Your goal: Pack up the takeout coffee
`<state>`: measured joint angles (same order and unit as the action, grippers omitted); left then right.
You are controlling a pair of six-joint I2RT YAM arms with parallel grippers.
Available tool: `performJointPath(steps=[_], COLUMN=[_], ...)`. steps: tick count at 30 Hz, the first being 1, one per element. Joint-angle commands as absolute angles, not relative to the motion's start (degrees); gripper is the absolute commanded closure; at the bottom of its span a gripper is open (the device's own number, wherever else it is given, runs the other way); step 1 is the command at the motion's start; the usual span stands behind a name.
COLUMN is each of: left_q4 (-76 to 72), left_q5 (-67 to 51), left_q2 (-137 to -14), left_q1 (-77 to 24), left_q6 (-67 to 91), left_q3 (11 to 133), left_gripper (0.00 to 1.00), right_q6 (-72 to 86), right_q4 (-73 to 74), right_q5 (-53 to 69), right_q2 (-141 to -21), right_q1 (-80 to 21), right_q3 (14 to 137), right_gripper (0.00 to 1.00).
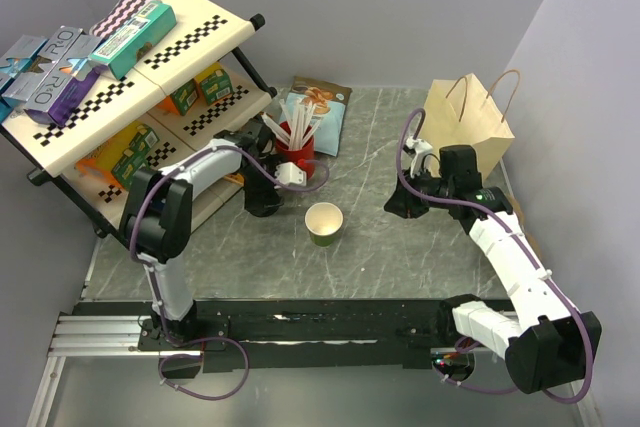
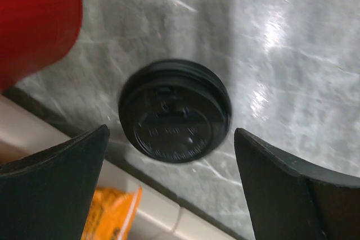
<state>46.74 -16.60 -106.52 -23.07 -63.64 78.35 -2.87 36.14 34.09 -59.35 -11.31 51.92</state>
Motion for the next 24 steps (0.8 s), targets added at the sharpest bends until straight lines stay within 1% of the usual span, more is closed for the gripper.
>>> performJointPath(steps=[1,15,17,18,20,21,24], left_q4=[43.60,38.85,38.67,38.76,39.37,39.90,40.69], left_q5=[-17.75,-17.23,-16.88,-16.79,-16.96,-17.05,-17.93], left_q2=[-108.28,-109.86,-109.69,-109.77,-110.04,-110.13,-109.60], left_q1=[-23.38,-23.47,-23.47,-23.47,-23.47,-23.47,-23.47], left_q6=[-63.20,-60.82,-60.91,-61.08,-60.91,-60.65,-59.95], left_q3=[80.60,78.40,77.70,77.61,77.61,77.43,76.99], left_gripper=[0.01,0.02,0.05,0.09,0.13,0.18,0.25], right_q6=[-2.90,-2.46,-2.46,-2.55,-2.55,-2.55,-2.64], right_q4=[36.04,35.16,35.24,35.24,35.33,35.33,35.33], right_q5=[34.37,34.89,34.89,34.89,34.89,34.89,34.72], right_q2=[-57.66,-58.80,-58.71,-58.62,-58.62,-58.36,-58.10], right_q1=[-10.02,-9.58,-9.49,-9.49,-9.41,-9.49,-9.49], right_q3=[51.86,51.42,51.42,51.33,51.24,51.15,50.89], right_gripper=[0.76,0.76,0.76,0.76,0.76,0.76,0.76])
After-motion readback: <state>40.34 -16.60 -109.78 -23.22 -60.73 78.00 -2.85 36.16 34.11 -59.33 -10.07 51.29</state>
